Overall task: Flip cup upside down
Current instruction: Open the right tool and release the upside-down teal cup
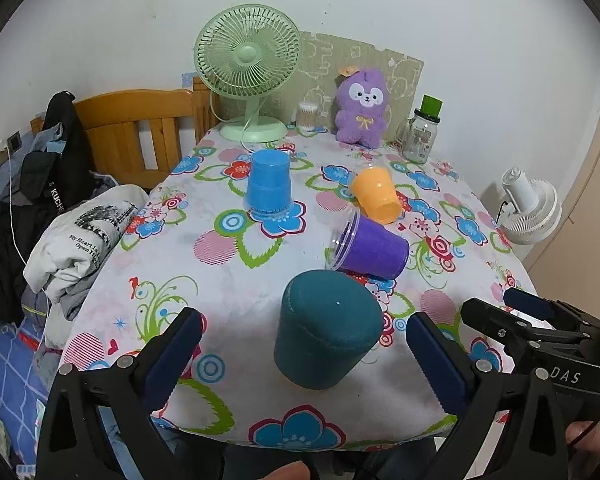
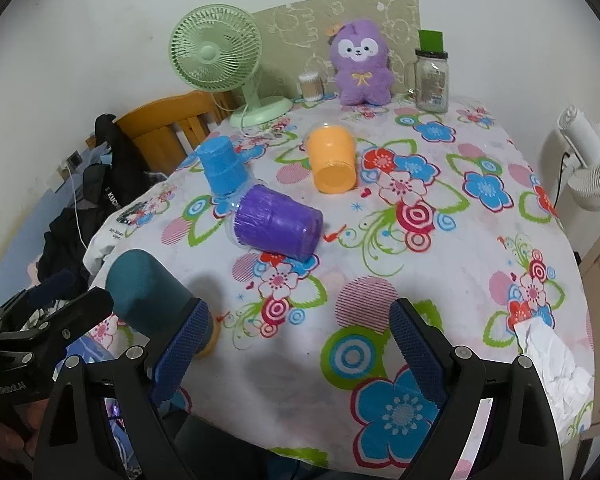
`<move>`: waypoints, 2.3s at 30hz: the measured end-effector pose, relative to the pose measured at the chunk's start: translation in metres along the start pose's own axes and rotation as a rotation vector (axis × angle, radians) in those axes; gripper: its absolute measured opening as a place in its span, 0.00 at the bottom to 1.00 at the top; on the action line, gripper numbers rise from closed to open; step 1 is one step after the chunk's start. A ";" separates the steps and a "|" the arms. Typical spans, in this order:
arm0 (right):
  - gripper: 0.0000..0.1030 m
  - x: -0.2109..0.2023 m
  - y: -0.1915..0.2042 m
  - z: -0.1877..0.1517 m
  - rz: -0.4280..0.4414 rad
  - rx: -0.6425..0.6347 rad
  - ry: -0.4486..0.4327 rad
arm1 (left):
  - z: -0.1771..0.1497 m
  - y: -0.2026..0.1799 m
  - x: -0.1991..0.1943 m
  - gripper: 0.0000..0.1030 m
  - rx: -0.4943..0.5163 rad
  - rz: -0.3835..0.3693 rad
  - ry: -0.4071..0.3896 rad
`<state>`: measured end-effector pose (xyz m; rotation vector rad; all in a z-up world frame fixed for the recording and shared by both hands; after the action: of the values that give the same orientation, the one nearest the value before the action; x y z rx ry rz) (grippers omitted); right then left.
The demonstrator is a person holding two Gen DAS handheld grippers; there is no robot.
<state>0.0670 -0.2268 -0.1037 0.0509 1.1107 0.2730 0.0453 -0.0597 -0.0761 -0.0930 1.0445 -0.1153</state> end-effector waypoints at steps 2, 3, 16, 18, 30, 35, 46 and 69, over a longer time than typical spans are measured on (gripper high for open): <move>0.90 -0.001 0.003 0.001 -0.005 -0.006 -0.001 | 0.000 0.002 -0.003 1.00 -0.003 -0.001 -0.003; 0.90 -0.001 0.004 0.001 -0.007 -0.010 0.000 | 0.001 0.003 -0.004 1.00 -0.004 -0.002 -0.005; 0.90 -0.010 0.022 0.009 -0.013 -0.053 -0.029 | 0.005 0.011 -0.019 1.00 -0.011 -0.010 -0.041; 0.90 -0.010 0.022 0.008 -0.013 -0.053 -0.028 | 0.005 0.010 -0.015 1.00 -0.009 -0.009 -0.034; 0.90 -0.014 0.000 0.003 -0.038 0.001 -0.028 | 0.008 -0.004 0.024 0.96 0.041 -0.002 0.019; 0.90 -0.013 -0.004 0.002 -0.036 0.008 -0.025 | 0.009 -0.011 0.026 0.72 0.068 -0.033 0.017; 0.90 -0.012 -0.004 0.002 -0.032 0.007 -0.027 | 0.009 -0.016 0.024 0.64 0.079 -0.030 0.017; 0.90 -0.015 -0.001 0.000 -0.018 0.003 -0.030 | 0.009 -0.010 0.004 0.69 0.073 -0.003 -0.003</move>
<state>0.0611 -0.2310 -0.0910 0.0472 1.0817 0.2537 0.0547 -0.0703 -0.0740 -0.0288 1.0358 -0.1559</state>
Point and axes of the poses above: each gripper's, at about its wrist camera, not at the fingertips, and x roughly the way its jaws point, y to its left, z to its top, the point moved 6 cm from there along x, roughly the way its jaws point, and after that the axes turned 15 degrees about y, right-handed, at the moved point
